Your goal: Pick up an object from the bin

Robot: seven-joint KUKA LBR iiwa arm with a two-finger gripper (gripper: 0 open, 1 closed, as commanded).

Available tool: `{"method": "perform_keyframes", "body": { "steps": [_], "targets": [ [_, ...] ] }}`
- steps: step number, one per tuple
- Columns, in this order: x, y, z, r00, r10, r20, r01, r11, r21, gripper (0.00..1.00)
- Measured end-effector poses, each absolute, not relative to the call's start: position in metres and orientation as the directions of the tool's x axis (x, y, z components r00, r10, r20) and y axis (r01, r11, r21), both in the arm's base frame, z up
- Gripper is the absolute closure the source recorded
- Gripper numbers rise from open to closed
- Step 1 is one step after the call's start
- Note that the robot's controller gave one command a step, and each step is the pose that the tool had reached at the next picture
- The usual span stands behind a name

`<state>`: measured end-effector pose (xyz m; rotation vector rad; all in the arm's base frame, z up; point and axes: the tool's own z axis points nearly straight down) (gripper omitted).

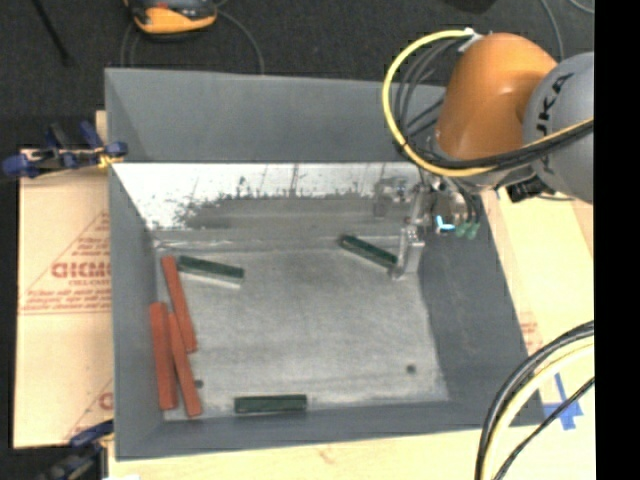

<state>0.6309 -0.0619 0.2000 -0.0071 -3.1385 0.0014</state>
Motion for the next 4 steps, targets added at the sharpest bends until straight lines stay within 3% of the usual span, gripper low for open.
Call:
{"method": "perform_keyframes", "body": {
  "steps": [1, 2, 3, 4],
  "targets": [
    [0.632, -0.062, 0.205, -1.000, 0.004, -0.005, 0.004, 1.000, -0.002, 0.00],
    [0.639, -0.071, 0.156, -0.997, 0.073, -0.011, 0.073, 0.997, 0.001, 0.00],
    [0.632, -0.110, 0.075, -0.985, 0.170, -0.013, 0.170, 0.985, 0.000, 1.00],
    [0.630, -0.110, 0.072, -0.986, 0.168, -0.007, 0.168, 0.986, -0.001, 0.00]
  ]
}}
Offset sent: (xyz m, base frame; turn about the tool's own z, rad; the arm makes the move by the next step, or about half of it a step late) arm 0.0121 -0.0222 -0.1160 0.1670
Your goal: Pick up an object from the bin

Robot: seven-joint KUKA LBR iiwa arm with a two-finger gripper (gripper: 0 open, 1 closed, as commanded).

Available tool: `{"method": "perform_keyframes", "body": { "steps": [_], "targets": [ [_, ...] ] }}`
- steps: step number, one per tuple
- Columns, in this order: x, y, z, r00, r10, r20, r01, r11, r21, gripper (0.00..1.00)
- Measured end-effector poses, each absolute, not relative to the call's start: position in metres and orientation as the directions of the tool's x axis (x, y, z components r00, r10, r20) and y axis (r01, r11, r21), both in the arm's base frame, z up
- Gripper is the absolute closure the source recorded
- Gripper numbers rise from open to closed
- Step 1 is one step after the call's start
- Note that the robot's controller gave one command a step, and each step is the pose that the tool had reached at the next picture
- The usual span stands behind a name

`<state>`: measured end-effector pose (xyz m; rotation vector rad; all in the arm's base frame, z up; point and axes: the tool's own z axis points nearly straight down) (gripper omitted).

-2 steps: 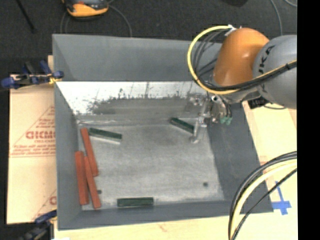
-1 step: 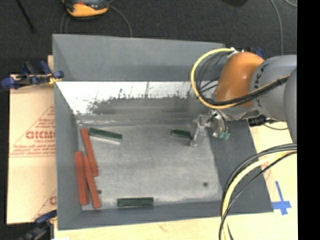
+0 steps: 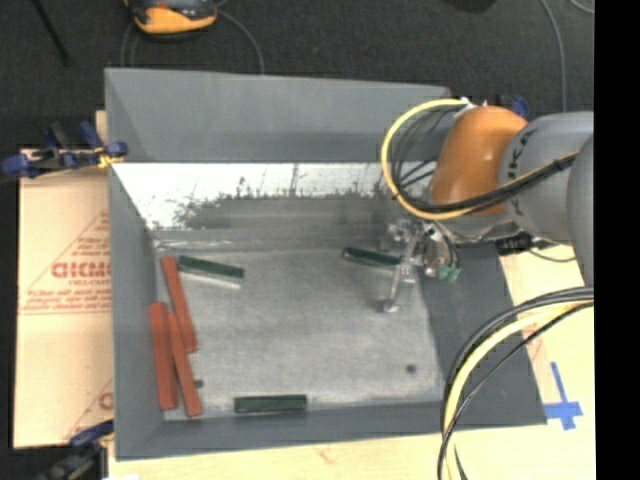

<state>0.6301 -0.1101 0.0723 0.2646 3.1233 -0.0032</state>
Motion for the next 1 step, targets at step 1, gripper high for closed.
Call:
{"method": "perform_keyframes", "body": {
  "steps": [1],
  "targets": [
    [0.6298, -0.1100, 0.0718, -0.986, 0.166, -0.006, 0.166, 0.986, -0.002, 1.00]
  ]
}}
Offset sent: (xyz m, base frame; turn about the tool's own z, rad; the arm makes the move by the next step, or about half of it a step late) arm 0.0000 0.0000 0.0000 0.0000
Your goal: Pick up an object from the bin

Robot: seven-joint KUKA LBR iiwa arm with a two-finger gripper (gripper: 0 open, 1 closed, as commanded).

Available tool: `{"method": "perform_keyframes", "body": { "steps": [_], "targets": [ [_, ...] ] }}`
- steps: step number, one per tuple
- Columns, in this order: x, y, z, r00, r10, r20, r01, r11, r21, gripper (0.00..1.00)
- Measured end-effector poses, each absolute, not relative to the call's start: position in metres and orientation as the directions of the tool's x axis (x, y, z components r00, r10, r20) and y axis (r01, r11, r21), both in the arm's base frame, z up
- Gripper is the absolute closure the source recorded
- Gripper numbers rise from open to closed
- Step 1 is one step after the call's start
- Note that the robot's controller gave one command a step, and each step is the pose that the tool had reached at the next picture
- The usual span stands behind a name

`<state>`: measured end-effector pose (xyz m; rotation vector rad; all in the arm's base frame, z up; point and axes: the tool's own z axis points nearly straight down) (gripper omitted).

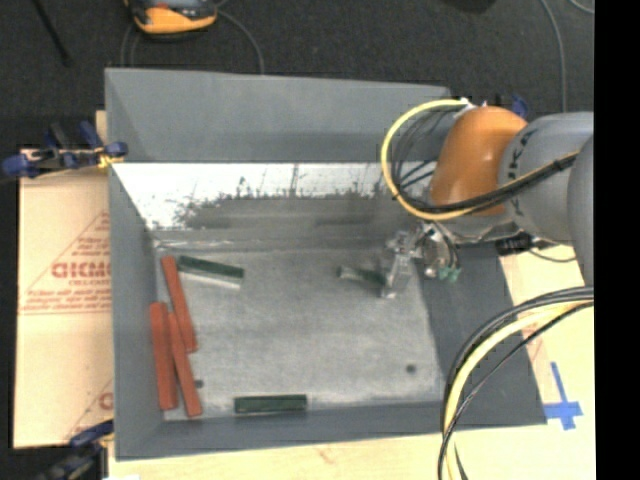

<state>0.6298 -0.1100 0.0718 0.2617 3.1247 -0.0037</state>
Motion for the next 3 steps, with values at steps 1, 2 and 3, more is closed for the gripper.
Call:
{"method": "perform_keyframes", "body": {
  "steps": [1, 2, 3],
  "targets": [
    [0.630, -0.110, 0.072, -0.986, 0.166, -0.006, 0.166, 0.986, -0.002, 1.00],
    [0.619, -0.096, 0.198, -0.988, 0.157, -0.005, 0.157, 0.988, 0.000, 1.00],
    [0.619, -0.096, 0.197, -0.988, 0.157, -0.005, 0.157, 0.988, 0.000, 1.00]
  ]
}}
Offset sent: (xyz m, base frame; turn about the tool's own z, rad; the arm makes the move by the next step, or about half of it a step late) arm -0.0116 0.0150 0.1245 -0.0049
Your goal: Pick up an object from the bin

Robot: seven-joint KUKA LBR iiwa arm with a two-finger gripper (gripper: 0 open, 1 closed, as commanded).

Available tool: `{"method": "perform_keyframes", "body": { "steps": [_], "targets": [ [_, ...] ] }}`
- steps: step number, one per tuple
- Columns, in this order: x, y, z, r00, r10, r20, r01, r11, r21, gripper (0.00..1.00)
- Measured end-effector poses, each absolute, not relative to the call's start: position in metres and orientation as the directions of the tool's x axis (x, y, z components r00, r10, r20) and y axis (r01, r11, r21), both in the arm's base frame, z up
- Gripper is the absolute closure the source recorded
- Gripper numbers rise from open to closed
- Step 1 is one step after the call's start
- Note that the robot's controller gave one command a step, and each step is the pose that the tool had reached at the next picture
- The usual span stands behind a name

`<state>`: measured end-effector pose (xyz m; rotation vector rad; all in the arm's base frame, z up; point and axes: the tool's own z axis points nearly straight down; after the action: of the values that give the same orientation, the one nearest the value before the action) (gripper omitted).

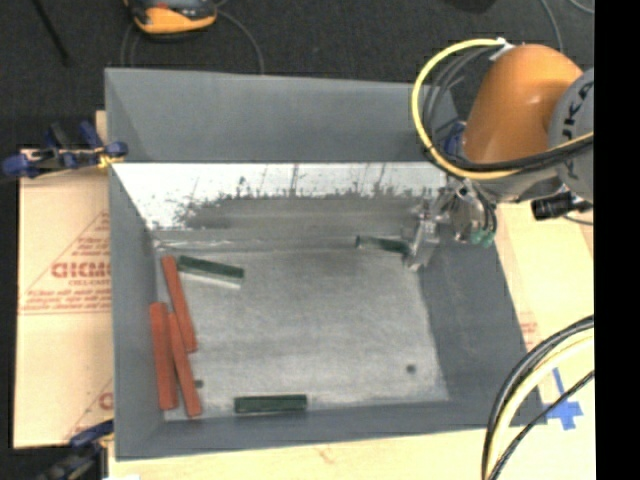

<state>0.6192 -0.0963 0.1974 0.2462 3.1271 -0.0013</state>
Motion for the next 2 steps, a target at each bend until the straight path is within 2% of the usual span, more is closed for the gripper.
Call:
{"method": "perform_keyframes", "body": {
  "steps": [1, 2],
  "targets": [
    [0.633, -0.073, 0.154, -0.996, 0.087, -0.010, 0.087, 0.996, -0.002, 1.00],
    [0.628, -0.092, 0.193, -0.993, 0.115, 0.003, 0.115, 0.993, 0.001, 1.00]
  ]
}}
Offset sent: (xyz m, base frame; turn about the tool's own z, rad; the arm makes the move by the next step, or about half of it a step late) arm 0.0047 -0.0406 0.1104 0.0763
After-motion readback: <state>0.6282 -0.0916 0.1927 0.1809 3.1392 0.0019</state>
